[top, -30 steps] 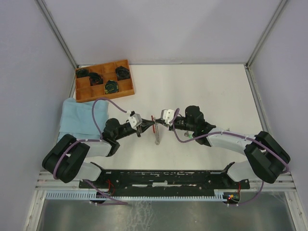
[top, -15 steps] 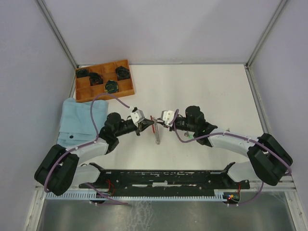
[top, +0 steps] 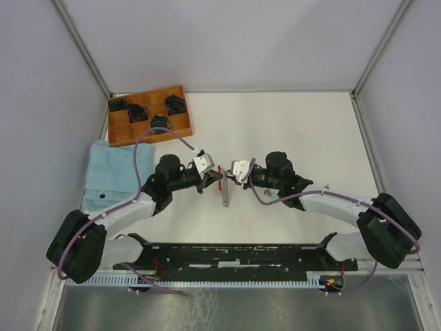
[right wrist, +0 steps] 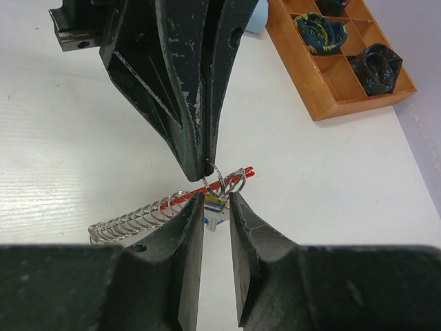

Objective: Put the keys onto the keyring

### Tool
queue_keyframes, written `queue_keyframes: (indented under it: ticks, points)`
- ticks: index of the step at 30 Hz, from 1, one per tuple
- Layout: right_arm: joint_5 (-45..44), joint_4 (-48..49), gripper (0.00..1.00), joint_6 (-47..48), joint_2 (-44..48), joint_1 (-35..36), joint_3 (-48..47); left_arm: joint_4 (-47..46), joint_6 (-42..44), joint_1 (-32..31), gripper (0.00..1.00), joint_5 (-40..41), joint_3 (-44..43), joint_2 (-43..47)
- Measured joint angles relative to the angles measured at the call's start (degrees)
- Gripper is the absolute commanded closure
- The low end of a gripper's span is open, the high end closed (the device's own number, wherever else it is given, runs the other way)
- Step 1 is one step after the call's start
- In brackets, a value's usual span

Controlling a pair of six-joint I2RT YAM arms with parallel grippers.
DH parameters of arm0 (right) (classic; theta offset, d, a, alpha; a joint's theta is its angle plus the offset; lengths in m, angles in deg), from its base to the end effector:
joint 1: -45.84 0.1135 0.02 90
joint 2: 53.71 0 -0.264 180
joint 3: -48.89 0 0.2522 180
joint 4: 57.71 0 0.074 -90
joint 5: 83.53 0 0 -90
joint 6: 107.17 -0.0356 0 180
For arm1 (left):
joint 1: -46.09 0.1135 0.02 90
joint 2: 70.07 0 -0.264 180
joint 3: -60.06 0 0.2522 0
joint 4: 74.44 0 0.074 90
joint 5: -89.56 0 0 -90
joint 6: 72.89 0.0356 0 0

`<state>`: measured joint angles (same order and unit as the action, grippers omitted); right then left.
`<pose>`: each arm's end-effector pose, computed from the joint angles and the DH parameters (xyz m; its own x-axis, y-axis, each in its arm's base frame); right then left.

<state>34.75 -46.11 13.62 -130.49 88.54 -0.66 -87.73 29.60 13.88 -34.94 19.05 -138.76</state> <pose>0.1983 0.2059 0.2267 0.3073 -0.3299 -0.8926 -0.9024 0.1966 -0.3833 0.1987 -0.1490 0.2166 -0.0099 0.2169 -0.9761 0.9276 0.3666 0.0721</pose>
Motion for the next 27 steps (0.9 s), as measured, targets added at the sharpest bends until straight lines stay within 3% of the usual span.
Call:
queue_keyframes:
  ticks: [21, 27]
  points:
    - [2.4, -4.2, 0.80, 1.7, 0.0, 0.0, -2.7, 14.6, 3.7, -3.6, 0.97, 4.7, -6.4, 1.3]
    - [2.8, -5.3, 0.92, 1.7, 0.0, 0.0, -3.5, 16.7, 4.1, -4.2, 0.96, 5.9, -7.6, 1.2]
